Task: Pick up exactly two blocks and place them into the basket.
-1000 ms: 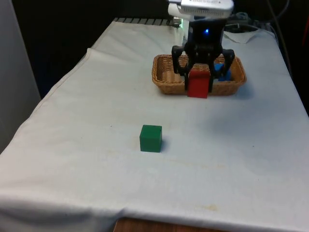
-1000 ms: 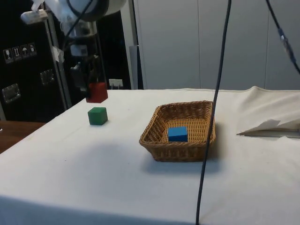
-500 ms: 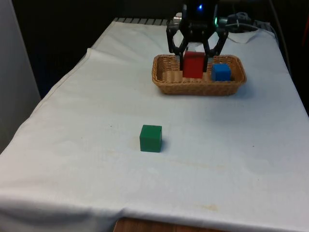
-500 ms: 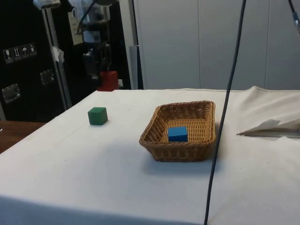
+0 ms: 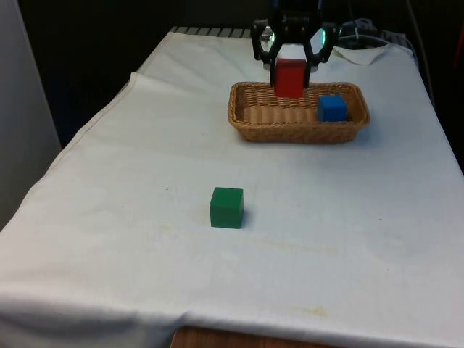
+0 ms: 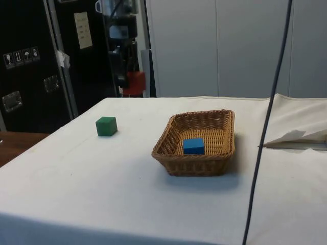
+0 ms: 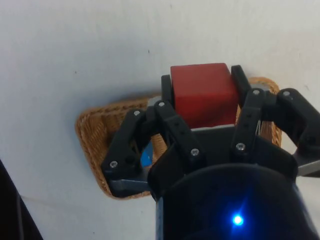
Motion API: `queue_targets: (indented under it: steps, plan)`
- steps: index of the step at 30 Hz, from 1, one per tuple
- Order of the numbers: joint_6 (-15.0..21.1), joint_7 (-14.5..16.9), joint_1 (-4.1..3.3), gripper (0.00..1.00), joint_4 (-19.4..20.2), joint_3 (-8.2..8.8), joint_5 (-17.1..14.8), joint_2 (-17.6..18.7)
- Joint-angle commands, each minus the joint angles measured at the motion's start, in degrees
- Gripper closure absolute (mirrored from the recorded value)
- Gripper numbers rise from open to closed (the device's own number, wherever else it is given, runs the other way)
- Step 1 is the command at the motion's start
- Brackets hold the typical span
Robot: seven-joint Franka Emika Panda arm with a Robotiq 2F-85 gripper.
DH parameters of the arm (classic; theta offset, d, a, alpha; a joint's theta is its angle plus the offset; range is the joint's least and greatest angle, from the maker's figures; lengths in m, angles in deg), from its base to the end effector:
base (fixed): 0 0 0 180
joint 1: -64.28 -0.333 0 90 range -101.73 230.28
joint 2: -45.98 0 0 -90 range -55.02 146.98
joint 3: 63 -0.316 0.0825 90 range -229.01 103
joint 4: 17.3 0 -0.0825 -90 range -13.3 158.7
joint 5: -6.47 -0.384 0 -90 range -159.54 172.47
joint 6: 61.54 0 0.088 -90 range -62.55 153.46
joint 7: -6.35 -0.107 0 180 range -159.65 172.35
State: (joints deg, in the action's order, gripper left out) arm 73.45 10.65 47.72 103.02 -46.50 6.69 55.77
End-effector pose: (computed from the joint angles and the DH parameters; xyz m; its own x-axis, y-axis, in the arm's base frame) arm 0.5785 0.0037 0.3509 0.9923 0.0870 0.0876 0.0821 -0.9949 0.0580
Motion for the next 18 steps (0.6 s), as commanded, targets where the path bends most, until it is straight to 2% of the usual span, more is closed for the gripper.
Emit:
queue_targets:
  steps: [1, 3, 4, 5, 12, 13, 14, 18]
  plan:
    - [0.7, -0.6, -0.17, 0.96, 1.1, 0.23, 1.0, -1.0]
    - [0.9, -0.6, -0.17, 0.96, 2.4, 0.17, 1.2, -2.0]
    - [0.2, 0.0, 0.0, 0.96, 2.0, 0.0, 0.3, -1.7]
    - [1.0, -0.6, -0.17, 0.96, 3.2, 0.23, 1.3, -2.6]
    - [2.3, -0.7, -0.11, 0.96, 8.7, 0.11, 2.1, -6.6]
    - [1.7, 0.0, 0.0, 0.96, 8.5, 0.06, 1.3, -6.5]
    - [2.8, -0.7, -0.06, 0.96, 10.1, 0.11, 2.2, -7.5]
    - [4.3, -0.6, -0.06, 0.96, 13.1, 0.06, 2.2, -8.9]
